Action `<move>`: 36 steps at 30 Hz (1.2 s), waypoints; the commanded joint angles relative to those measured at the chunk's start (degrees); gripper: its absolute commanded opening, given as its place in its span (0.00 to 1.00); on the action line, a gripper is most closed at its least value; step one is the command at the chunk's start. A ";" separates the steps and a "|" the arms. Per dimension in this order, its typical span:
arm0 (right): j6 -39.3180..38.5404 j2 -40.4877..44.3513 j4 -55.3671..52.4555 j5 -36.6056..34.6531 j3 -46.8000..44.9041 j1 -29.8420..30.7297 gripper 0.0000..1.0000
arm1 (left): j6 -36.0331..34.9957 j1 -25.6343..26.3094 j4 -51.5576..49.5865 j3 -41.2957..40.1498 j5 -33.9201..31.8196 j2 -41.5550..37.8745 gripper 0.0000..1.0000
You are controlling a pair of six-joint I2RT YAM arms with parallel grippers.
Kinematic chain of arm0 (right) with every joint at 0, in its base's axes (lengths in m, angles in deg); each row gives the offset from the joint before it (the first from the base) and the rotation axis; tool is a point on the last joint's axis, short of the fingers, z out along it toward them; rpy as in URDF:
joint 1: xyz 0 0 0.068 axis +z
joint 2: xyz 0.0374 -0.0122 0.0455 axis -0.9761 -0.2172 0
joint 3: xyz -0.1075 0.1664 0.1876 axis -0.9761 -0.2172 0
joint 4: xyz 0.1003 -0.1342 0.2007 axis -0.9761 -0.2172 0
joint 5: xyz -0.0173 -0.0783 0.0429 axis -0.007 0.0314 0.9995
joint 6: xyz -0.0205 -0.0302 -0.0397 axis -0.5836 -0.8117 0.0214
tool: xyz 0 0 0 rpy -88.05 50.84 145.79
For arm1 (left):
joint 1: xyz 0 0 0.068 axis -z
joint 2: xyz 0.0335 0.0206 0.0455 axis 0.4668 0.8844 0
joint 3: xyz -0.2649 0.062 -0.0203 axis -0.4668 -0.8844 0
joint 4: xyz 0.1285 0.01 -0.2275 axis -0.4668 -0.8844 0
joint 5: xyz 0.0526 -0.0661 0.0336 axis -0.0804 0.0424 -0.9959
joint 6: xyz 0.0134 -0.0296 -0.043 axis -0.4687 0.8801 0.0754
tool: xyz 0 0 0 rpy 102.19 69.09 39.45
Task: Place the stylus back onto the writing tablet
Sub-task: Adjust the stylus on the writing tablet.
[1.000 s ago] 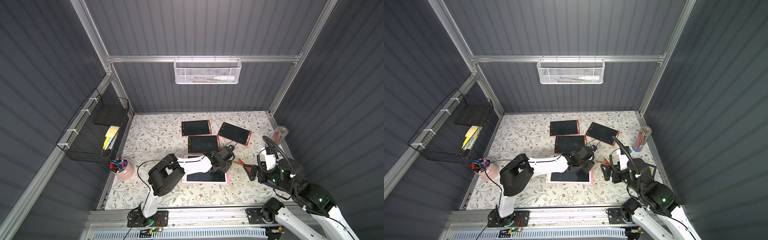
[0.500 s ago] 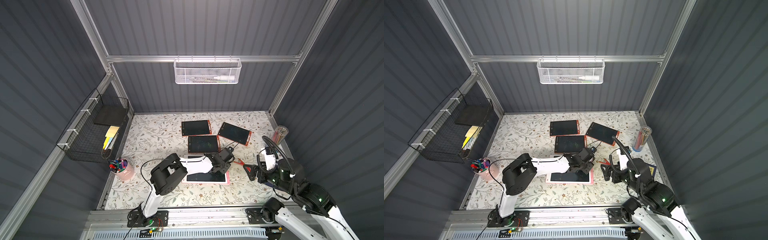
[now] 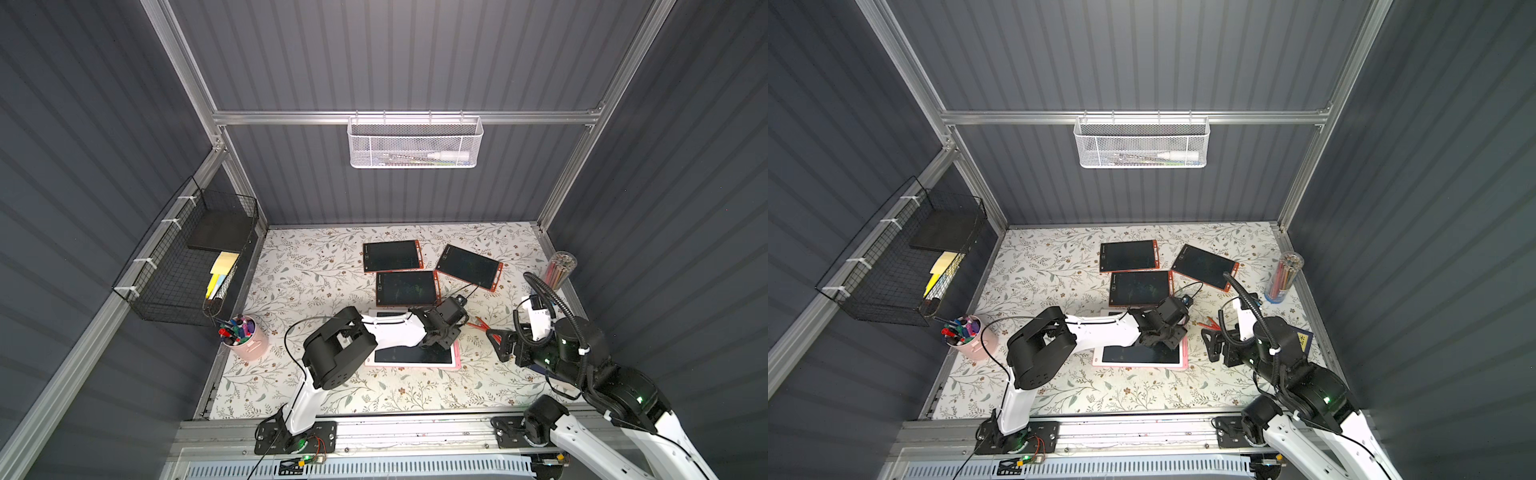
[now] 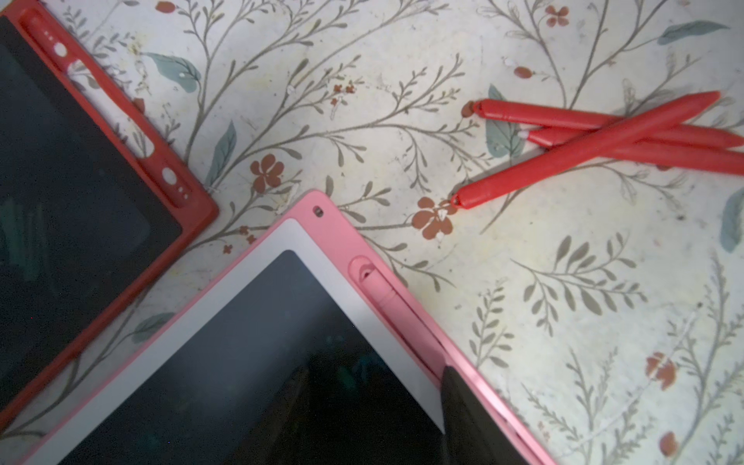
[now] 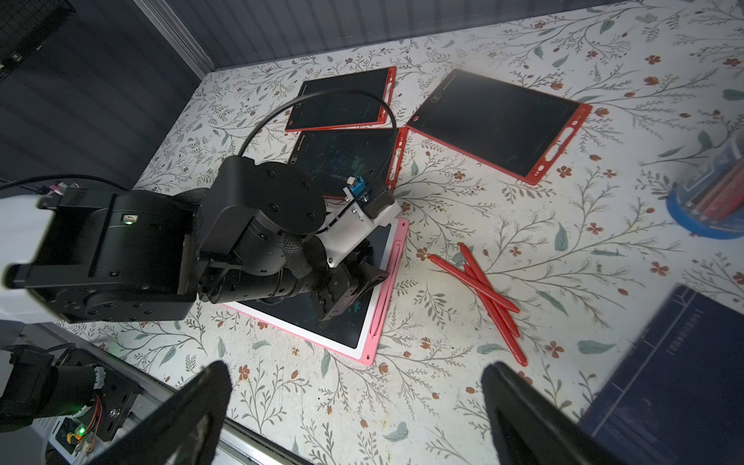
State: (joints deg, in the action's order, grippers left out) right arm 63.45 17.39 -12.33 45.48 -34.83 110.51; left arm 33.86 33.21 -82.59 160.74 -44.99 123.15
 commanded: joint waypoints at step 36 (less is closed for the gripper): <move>-0.04 0.25 -0.27 0.09 -0.43 0.09 0.99 | -0.27 -0.31 0.14 0.71 5.54 0.77 0.55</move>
State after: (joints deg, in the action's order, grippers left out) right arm 63.43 17.39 -12.33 45.48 -34.83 110.51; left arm 33.90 32.92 -81.69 160.72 -40.77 123.15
